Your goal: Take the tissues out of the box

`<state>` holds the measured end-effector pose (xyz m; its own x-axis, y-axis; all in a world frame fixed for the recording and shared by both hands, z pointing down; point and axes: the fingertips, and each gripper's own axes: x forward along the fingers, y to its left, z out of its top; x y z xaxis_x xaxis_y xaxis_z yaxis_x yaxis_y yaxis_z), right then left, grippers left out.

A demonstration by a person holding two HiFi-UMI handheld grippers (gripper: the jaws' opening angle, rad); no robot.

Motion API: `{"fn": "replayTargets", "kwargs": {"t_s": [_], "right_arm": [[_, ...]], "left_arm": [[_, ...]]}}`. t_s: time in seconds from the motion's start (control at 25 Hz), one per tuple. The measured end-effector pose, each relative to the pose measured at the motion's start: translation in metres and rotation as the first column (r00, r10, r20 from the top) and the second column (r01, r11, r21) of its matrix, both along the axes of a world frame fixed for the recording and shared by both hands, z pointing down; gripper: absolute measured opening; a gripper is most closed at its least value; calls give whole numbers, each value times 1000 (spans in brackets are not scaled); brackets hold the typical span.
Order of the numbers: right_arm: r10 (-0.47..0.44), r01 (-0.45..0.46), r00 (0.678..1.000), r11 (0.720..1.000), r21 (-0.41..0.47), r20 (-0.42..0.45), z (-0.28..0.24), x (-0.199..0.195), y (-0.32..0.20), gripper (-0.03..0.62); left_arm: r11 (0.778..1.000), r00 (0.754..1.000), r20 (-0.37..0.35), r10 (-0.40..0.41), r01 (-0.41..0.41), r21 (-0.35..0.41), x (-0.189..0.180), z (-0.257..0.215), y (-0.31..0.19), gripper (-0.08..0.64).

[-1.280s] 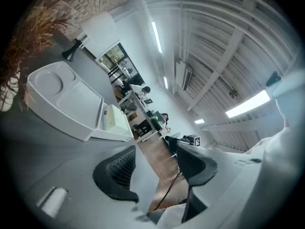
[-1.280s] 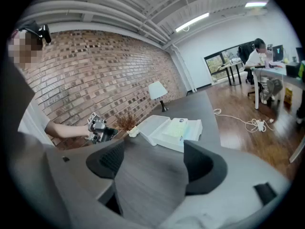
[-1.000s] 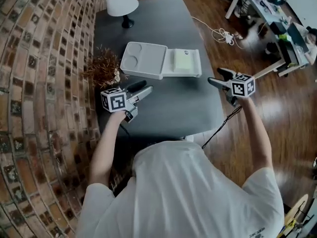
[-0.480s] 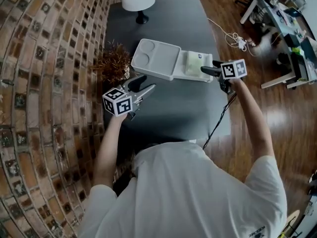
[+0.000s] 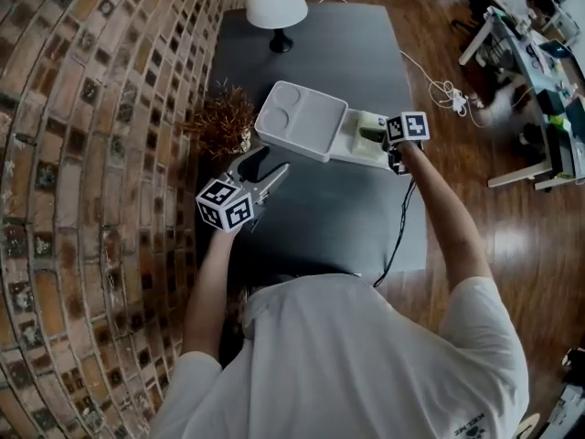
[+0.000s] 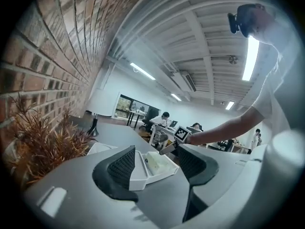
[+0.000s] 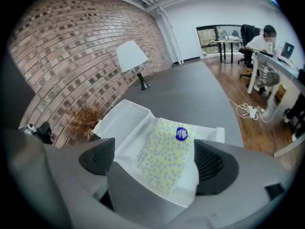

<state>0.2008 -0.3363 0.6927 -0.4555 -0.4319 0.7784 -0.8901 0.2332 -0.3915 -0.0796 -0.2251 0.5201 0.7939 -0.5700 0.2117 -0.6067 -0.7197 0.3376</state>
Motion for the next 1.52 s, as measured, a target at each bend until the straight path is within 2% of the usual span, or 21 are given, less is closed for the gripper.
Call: {"fn": "replayTargets", "kwargs": {"t_s": [0.08,0.16,0.36,0.64,0.84,0.96,1.16,1.28,1.36,1.52], "right_arm": [[66,-66,998,997,-34,7,11,-1,-8,526],[122,-122,992,990,-66,5,25,0,-14,526],[184,-193,974,979,-61,-131,45,12,-28,526],[83,-122,959,984,-131,-271,70,12,-19,526],[88,-127,957,984,-127,-276,81,8,-14,523],[68,-101,963,988,-113,-260,79,8,-13,492],[121,-120,977,993,12,-178,69,10,-5,463],[125,-101,976,985,140,-178,38,17,-4,456],[130,-87,976,969,232,-177,11,19,-2,456],[170,-134,984,909,395,-57,-47,22,23,456]], "left_arm": [[999,1000,15,-27,27,24,-2,-1,-1,321],[996,998,33,-62,60,64,-5,-3,-3,329],[982,988,44,-149,143,126,-13,-6,-6,347],[965,978,68,-196,180,193,-15,-11,2,354],[959,975,82,-209,187,213,-15,-11,9,355],[958,975,93,-203,178,223,-13,-11,11,354],[961,978,91,-188,164,223,-9,-9,15,354],[960,981,68,-182,162,227,-8,-14,15,354],[960,982,53,-181,165,228,-9,-17,14,354],[960,983,-13,-182,181,212,-9,-27,15,354]]}}
